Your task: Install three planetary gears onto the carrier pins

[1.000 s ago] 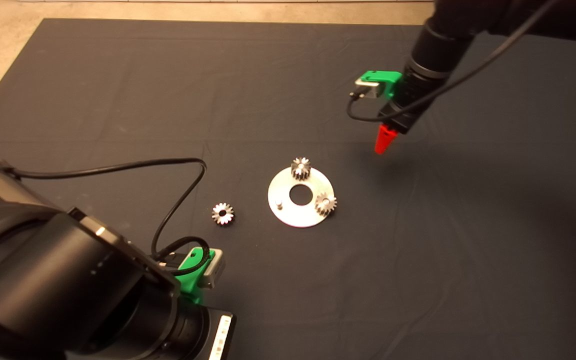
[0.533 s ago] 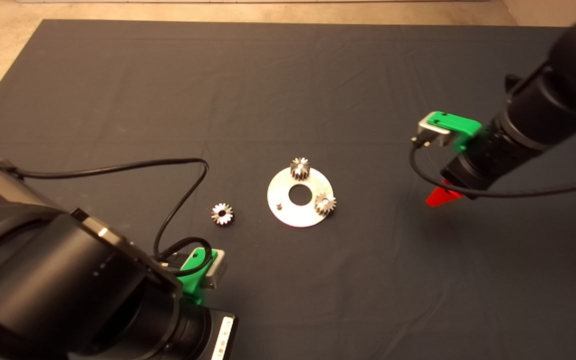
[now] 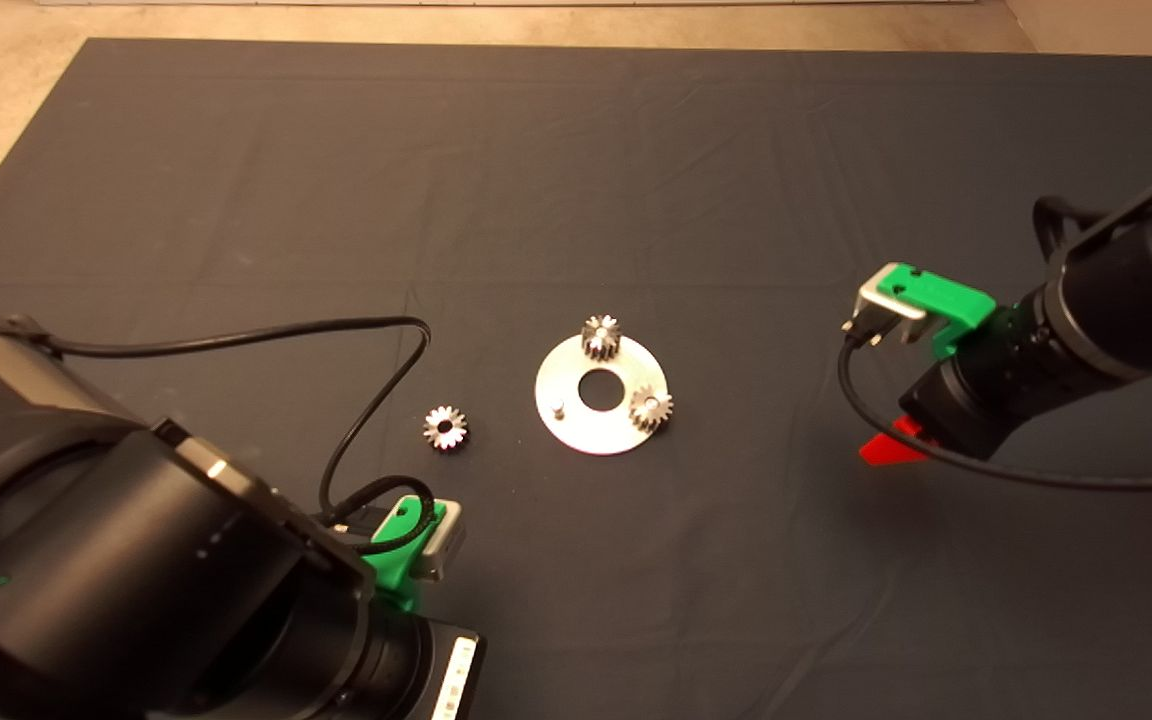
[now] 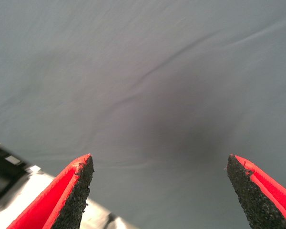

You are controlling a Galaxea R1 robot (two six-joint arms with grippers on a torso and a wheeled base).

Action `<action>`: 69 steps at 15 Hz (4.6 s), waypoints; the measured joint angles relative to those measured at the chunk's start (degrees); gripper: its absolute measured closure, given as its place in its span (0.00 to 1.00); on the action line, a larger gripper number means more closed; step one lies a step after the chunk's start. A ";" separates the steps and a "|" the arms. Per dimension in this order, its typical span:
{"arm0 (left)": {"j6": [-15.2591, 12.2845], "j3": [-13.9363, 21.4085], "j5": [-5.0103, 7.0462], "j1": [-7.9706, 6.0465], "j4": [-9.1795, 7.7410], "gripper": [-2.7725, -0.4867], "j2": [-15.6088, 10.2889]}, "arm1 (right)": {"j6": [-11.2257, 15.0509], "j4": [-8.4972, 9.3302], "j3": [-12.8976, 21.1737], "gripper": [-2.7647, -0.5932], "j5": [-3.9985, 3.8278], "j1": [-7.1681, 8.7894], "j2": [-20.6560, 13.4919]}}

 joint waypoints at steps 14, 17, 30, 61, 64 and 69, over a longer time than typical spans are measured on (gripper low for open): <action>13.23 -4.66 0.04 0.00 2.18 0.70 -2.62 | 0.57 0.00 1.18 0.33 0.59 -2.01 0.69; 17.25 -8.01 0.05 0.00 5.00 0.70 -2.70 | 0.55 0.00 1.18 0.33 0.54 -2.01 0.69; 34.65 -23.24 0.00 0.00 10.63 0.70 -0.12 | 0.57 0.00 1.95 0.33 0.60 -2.01 0.25; 35.95 -25.42 0.02 6.70 27.04 0.70 -2.22 | 0.57 0.00 3.16 0.33 1.28 -2.01 0.39; 35.97 -25.28 0.04 7.14 28.33 0.70 -2.34 | 0.74 0.00 3.99 0.33 1.31 -1.99 0.37; 35.99 -24.62 0.74 8.12 31.18 0.70 -2.36 | 0.76 0.02 3.99 0.33 1.26 -1.99 0.34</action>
